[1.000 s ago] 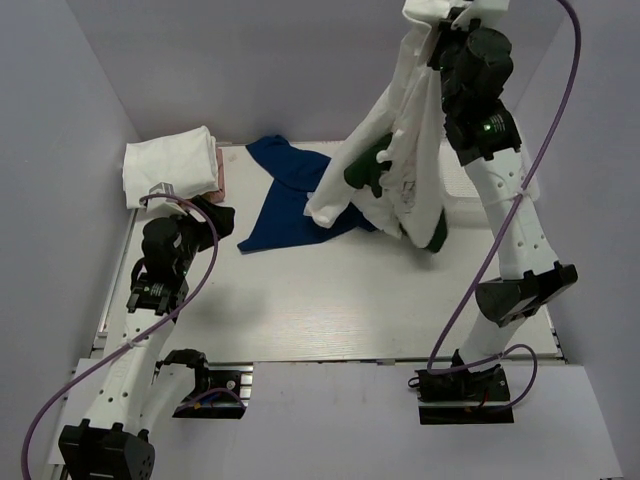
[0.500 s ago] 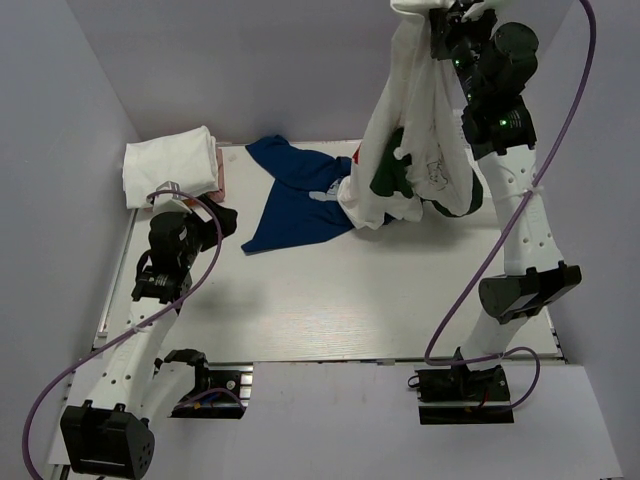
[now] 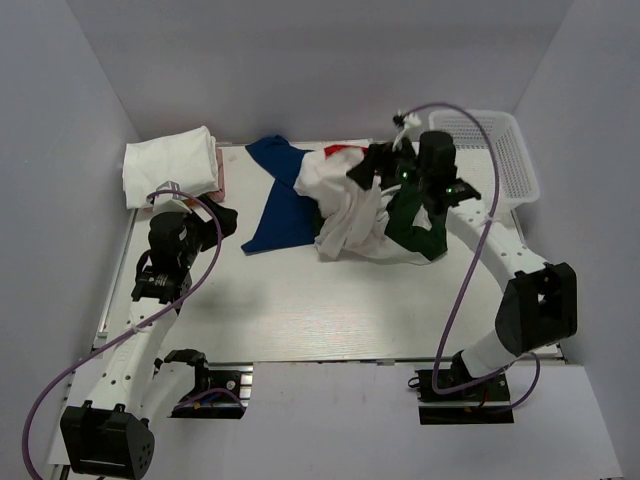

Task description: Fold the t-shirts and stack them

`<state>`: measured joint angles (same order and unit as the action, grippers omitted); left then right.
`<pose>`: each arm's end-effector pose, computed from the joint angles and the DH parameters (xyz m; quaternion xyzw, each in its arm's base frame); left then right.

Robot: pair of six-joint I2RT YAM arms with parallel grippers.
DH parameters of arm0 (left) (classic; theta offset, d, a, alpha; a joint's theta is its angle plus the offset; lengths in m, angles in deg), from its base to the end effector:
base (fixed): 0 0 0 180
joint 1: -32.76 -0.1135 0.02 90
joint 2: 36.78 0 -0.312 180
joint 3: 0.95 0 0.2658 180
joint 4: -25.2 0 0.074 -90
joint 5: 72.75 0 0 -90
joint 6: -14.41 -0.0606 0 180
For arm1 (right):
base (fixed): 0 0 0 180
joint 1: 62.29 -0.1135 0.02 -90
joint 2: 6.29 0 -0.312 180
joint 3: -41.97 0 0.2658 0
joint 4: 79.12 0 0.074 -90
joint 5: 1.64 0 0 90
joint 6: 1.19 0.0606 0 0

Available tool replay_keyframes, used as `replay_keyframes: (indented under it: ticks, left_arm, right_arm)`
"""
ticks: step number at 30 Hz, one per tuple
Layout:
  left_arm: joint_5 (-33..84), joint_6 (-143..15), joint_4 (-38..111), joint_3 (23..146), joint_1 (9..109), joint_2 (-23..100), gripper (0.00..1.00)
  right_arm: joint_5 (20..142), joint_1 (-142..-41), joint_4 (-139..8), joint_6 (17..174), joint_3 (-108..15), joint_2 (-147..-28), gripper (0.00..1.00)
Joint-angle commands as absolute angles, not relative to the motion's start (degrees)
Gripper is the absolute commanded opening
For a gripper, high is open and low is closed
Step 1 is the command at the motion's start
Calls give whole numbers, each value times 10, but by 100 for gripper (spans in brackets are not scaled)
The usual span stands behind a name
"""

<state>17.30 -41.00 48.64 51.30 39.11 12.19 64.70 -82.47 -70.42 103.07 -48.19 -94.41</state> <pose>0.2056 -0.0229 0.3177 -0.1998 0.7952 -0.2005 0.5362 0.3708 0.1622 0.4198 -0.1739 0.7231 0.3389 0.5762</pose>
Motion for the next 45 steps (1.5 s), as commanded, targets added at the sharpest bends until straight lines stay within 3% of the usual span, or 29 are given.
replay_keyframes:
  ticks: [1,7,15,24,33,35,36,41,45]
  left_arm:
    - [186,-405,494,526,393,112,100]
    - [206,-399,489,526,393,123,100]
    - [246,-399,471,521,393,174,100]
    - [252,-399,485,531,393,203,100]
    - [221,-404,502,531,393,178,99]
    - [221,-404,502,531,393,178,99]
    - [221,-404,502,531,393,178,99]
    - [231,-410,502,531,393,178,96]
    - [231,-410,502,531,393,178,93]
  right_arm:
    - [747,-842,-706,1021,-396,-885,90]
    - [903,-854,-672,1054,-248,-797,90]
    - [965,-865,-582,1151,-145,-763,90]
    - [950,-892,-655,1205,-171,-894,90]
    - [1026,-931,-688,1229,-244,-1088,90]
    - [1081,-938,-691,1240,-246,-1099,81]
    - [1094,-939,-690,1253,-246,-1108,60]
    - [1179,-944,-678,1269,-240,-1075,0]
    - [1183,-947,-686,1238,-237,-993,0]
